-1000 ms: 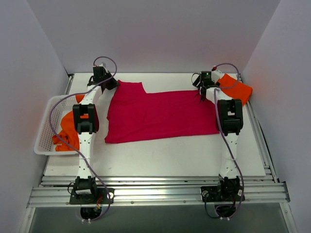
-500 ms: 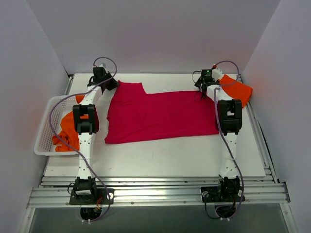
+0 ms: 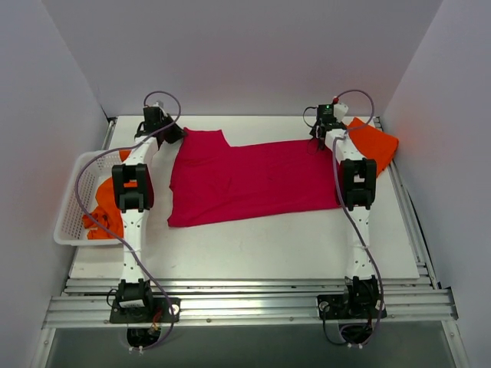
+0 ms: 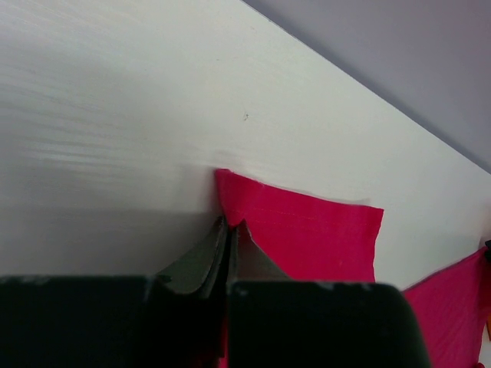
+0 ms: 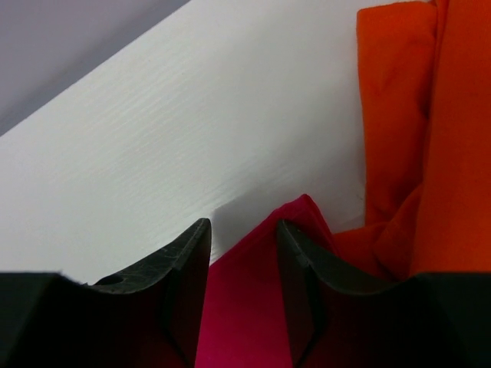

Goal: Fold and stack the t-shirts
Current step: Grap the side of the flattened tshirt furthest away from the robot with both arms

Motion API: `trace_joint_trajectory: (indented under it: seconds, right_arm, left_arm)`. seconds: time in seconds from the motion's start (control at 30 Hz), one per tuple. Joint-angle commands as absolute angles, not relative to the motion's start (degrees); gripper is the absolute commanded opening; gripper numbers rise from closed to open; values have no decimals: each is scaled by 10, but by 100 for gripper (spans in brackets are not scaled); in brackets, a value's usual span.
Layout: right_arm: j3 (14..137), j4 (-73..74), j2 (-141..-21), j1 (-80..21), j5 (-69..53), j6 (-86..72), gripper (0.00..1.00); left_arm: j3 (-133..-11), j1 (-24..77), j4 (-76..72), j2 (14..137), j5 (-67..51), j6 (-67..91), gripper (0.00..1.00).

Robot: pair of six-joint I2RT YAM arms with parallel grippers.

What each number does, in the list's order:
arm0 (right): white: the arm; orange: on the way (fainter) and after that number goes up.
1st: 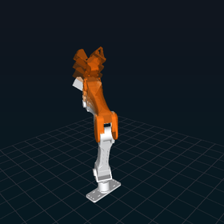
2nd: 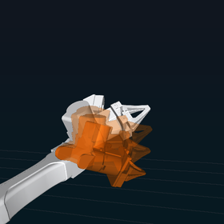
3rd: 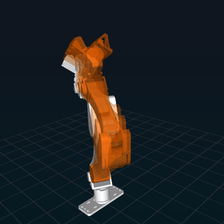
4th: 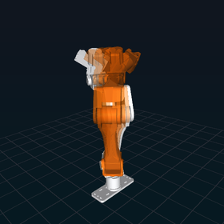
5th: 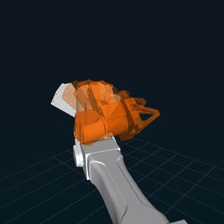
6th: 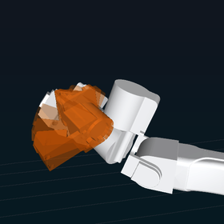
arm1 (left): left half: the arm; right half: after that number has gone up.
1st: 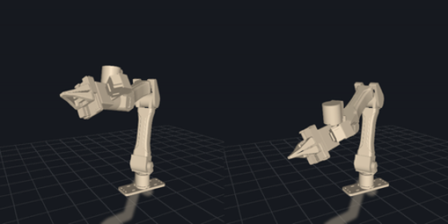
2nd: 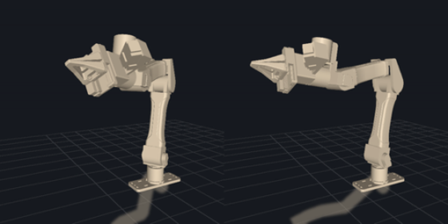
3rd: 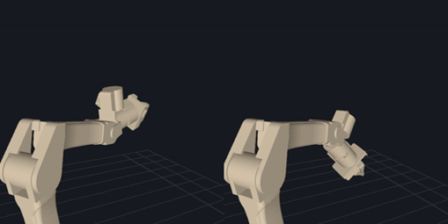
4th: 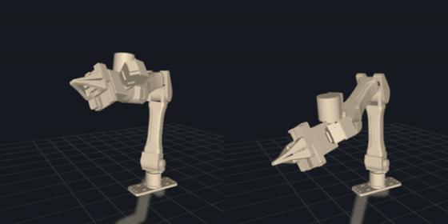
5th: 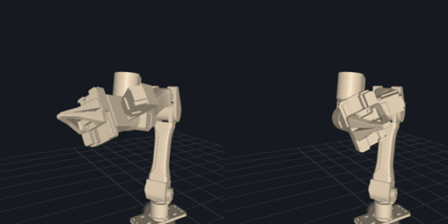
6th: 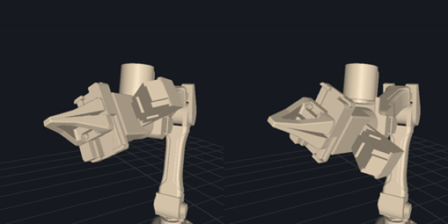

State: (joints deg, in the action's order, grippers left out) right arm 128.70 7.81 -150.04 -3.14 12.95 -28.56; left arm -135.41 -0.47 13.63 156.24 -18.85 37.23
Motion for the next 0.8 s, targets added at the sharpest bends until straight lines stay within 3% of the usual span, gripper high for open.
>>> trace_joint_trajectory:
  seconds: [0.0,0.17,0.27,0.43,0.57,0.77]
  right_arm:
    - [1295,170,-1529,-36,115,-265,36]
    - [1372,235,-1573,-52,106,-236,32]
    - [1403,262,-1600,-60,85,-222,18]
    - [1413,293,-1613,-65,76,-207,16]
    - [1412,316,-1617,-69,73,-186,0]
    - [1341,266,-1570,-71,94,-192,0]
  left_arm:
    - [-1339,-16,164,1551,-175,364,2]
    - [-1339,-16,163,1552,-174,365,2]
    - [-1337,-16,162,1551,-175,365,2]
    - [-1335,-17,161,1550,-182,367,2]
    - [-1340,-18,161,1555,-181,369,2]
    - [-1338,-18,155,1552,-187,366,2]
